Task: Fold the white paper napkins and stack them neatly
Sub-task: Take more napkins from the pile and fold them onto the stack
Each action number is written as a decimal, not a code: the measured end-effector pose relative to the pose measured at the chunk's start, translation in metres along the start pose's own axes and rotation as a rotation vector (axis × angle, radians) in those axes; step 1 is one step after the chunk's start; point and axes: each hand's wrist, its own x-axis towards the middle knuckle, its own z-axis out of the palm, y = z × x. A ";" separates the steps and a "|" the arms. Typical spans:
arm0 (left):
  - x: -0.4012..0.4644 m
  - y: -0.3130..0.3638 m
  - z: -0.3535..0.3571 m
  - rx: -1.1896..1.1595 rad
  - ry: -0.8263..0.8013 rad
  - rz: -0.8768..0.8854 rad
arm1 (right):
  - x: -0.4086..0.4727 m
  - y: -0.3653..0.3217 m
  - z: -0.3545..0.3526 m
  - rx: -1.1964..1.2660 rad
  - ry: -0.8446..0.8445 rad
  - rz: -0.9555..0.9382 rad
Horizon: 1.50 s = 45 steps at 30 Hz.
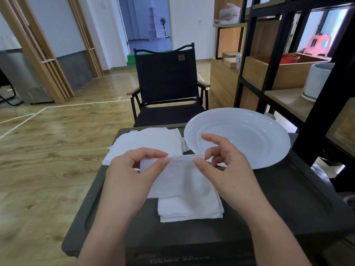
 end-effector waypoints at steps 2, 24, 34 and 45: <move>-0.001 0.003 -0.002 0.029 -0.015 0.014 | -0.001 0.000 0.000 -0.061 -0.026 0.007; 0.012 -0.037 0.011 0.482 -0.251 0.105 | -0.004 0.012 0.007 -0.476 -0.242 0.045; 0.023 -0.063 0.029 0.765 -0.180 0.169 | -0.002 0.025 0.016 -0.606 -0.153 -0.007; 0.020 -0.058 0.027 0.708 -0.127 0.179 | -0.002 0.025 0.022 -0.522 0.061 -0.021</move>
